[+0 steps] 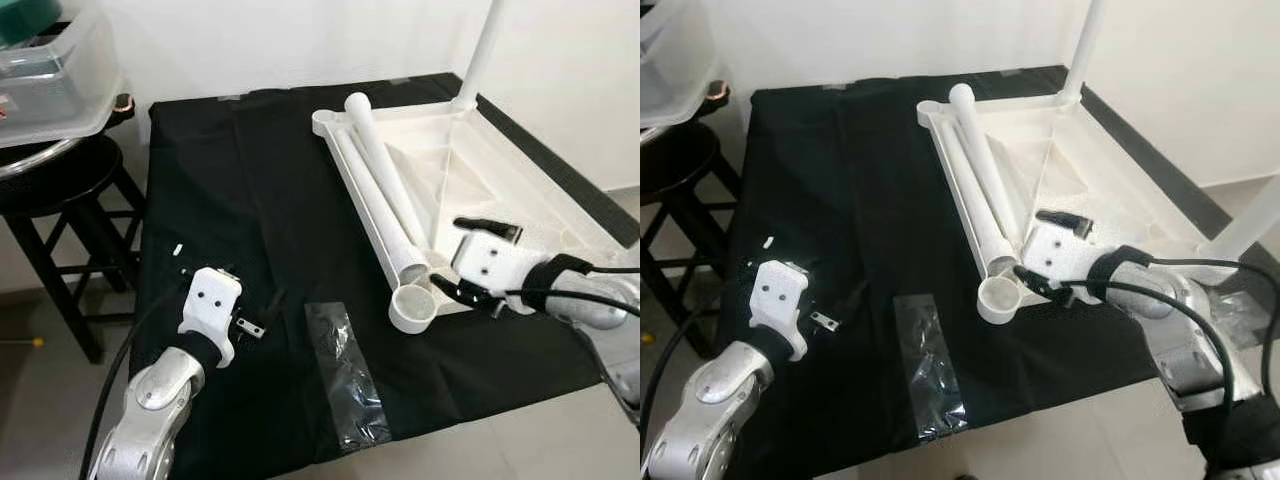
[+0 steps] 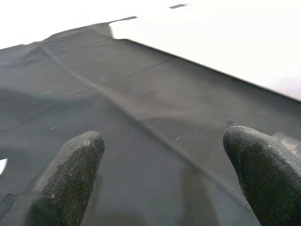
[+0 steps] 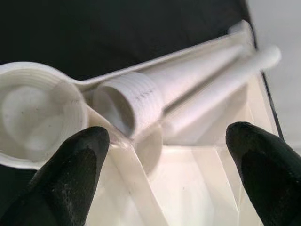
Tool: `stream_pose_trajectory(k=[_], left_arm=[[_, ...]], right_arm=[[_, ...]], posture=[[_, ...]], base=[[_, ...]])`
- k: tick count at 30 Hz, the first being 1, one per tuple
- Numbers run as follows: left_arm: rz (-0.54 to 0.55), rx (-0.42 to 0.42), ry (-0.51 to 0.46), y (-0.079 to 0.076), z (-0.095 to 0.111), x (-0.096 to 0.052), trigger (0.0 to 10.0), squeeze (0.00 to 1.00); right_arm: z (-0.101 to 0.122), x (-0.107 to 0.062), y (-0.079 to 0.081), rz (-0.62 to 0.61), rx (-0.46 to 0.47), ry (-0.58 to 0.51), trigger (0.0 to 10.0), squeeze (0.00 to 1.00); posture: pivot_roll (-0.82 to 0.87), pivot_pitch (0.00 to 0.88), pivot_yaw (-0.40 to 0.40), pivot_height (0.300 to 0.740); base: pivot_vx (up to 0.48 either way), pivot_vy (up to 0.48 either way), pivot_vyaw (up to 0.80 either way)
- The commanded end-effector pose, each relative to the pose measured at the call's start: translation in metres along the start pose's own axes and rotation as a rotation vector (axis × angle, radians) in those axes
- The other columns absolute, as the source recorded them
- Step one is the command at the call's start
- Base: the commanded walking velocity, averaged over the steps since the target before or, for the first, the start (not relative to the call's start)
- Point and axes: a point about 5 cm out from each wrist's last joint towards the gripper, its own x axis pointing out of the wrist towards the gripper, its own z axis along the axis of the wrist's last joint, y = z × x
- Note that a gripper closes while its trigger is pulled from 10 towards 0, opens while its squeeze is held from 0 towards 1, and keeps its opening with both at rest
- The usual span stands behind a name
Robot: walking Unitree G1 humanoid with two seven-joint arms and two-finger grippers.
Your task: Building children table
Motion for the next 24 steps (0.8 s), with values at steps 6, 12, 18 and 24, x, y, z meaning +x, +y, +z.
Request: stream_pose_trajectory(k=[6, 12, 18, 24], left_arm=[[0.002, -0.013, 0.004, -0.004, -0.005, -0.004, 10.0, 0.0], [0.004, -0.02, -0.002, -0.004, -0.004, -0.005, 10.0, 0.0], [0.006, -0.023, -0.005, -0.005, -0.004, -0.005, 10.0, 0.0], [0.009, -0.026, -0.009, -0.005, -0.003, -0.005, 10.0, 0.0]], right_arm=[[-0.007, 0.01, -0.009, -0.019, -0.139, 0.061, 10.0, 0.0], [0.0, 0.019, -0.017, -0.053, -0.181, 0.028, 10.0, 0.0], [0.003, 0.029, -0.014, -0.049, -0.166, 0.0, 10.0, 0.0], [-0.001, 0.046, -0.006, -0.037, -0.145, -0.006, 10.0, 0.0]], posture=[[-0.01, 0.11, -0.028, 0.74], [-0.01, 0.119, -0.029, 0.74], [-0.01, 0.127, -0.03, 0.74], [-0.01, 0.133, -0.032, 0.74]], base=[[0.0, 0.0, 0.0], [0.0, 0.0, 0.0], [0.0, 0.0, 0.0], [0.0, 0.0, 0.0]])
